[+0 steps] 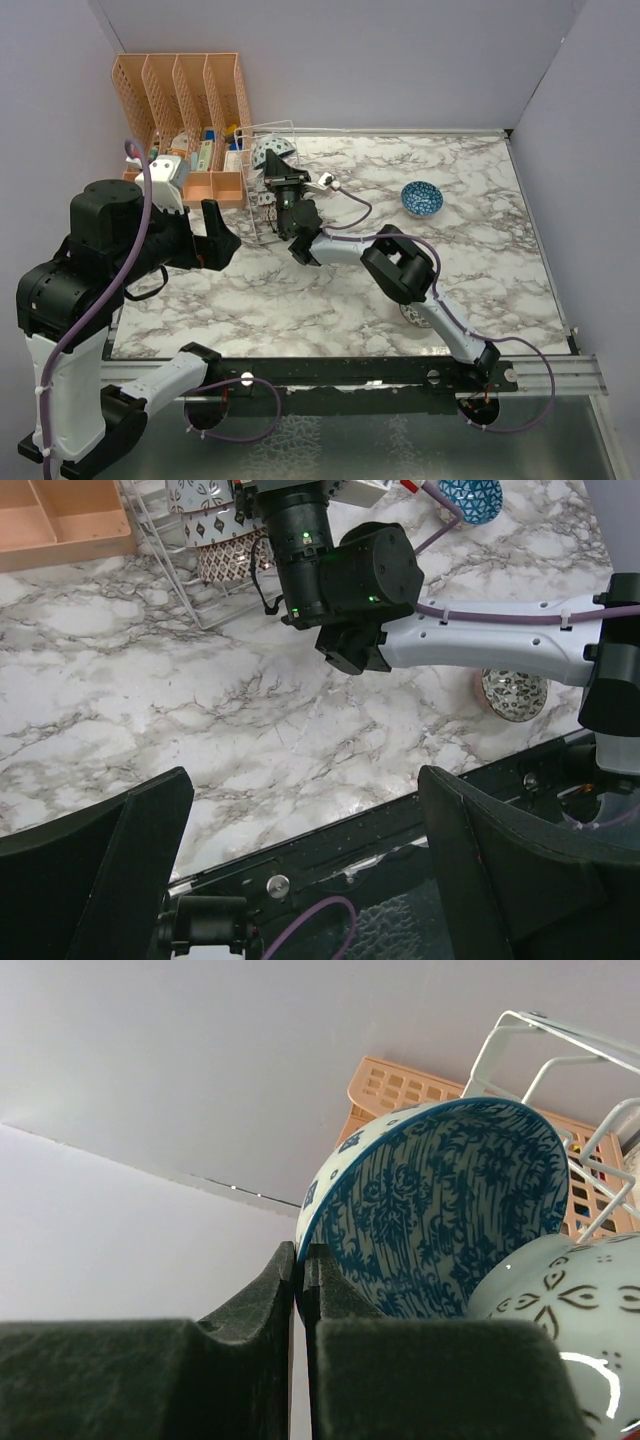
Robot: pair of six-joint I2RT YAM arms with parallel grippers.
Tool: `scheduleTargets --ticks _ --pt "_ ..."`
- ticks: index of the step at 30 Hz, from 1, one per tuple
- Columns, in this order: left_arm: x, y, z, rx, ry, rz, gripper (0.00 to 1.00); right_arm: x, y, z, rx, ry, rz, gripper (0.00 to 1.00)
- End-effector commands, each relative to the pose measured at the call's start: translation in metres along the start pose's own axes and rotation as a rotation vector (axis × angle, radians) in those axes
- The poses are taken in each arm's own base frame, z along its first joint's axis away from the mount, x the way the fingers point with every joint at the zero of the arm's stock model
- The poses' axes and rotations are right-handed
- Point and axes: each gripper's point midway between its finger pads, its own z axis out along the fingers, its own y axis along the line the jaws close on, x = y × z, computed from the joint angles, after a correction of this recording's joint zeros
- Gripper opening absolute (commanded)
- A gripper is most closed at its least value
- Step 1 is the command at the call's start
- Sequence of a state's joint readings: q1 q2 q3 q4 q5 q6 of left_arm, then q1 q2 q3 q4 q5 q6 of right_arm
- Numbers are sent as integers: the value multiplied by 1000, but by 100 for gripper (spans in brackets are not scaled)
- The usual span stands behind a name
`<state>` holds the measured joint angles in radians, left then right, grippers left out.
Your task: Load the bowls into the dish rack
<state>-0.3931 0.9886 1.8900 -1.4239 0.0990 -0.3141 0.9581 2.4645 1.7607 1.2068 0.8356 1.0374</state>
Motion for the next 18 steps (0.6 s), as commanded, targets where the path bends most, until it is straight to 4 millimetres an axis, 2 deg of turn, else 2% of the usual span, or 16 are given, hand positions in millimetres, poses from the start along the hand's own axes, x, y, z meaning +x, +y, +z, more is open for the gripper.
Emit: scheduleTargets --ticks 1,6,10,15,18 --pt "1 -4 1 27 6 22 98 8 -4 5 9 37 41 8" --pt "0 -3 3 23 8 29 98 20 -8 7 31 89 50 17" --pt "1 -3 4 23 11 34 98 28 -11 4 44 126 70 19" --pt "0 -2 6 22 11 39 98 27 -10 1 52 141 90 21" --pt "-1 -2 8 22 11 43 98 23 -5 0 54 141 107 25"
